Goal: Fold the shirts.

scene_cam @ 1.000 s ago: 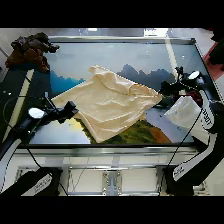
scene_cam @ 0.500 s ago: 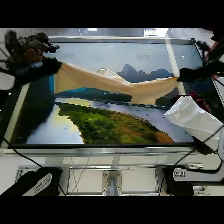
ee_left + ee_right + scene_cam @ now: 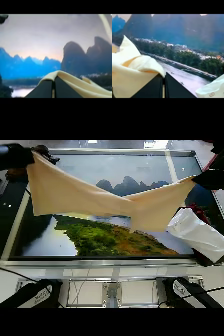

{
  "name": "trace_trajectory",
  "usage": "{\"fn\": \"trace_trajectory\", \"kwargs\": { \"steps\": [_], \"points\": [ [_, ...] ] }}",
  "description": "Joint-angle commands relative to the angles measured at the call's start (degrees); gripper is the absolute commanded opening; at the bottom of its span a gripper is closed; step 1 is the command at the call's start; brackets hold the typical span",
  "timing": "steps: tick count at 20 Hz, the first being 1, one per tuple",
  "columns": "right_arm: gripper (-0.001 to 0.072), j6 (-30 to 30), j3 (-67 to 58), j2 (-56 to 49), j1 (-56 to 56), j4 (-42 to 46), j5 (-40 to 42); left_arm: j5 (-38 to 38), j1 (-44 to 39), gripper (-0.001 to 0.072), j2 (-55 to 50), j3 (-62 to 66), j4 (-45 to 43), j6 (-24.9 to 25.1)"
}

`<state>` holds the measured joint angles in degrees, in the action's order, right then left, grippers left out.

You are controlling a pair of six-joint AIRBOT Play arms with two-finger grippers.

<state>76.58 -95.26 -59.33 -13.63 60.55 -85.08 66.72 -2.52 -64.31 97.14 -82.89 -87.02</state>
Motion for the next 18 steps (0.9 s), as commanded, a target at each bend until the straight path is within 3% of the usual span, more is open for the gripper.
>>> {"fn": "trace_trajectory", "kwargs": {
  "steps": [1, 5, 10, 14, 18],
  "points": [
    [0.0020, 0.37, 3.54, -1.66, 2.62, -2.93, 3.61, 13.99, 0.02, 0.0008, -8.96, 0.83, -4.72, -0.11],
    [0.0020, 0.33, 16.68, -9.70, 9.14, -1.31, 12.39, 12.13, 0.02, 0.0009, -22.05, -2.23, -4.31, 0.00],
    [0.0020, 6.38, 27.56, -22.12, 11.87, 8.04, 27.69, -1.38, 0.02, 0.0008, -34.32, -2.58, -4.98, -0.48],
    [0.0020, 10.69, 28.06, -25.57, 11.89, 11.26, 38.25, -15.39, 0.02, 0.0008, -35.93, -2.32, -4.98, -3.56],
    [0.0020, 10.69, 28.06, -25.92, 11.89, 11.28, 41.38, -20.02, 0.02, 0.0009, -35.95, -1.25, -4.98, -4.70]
  ]
}}
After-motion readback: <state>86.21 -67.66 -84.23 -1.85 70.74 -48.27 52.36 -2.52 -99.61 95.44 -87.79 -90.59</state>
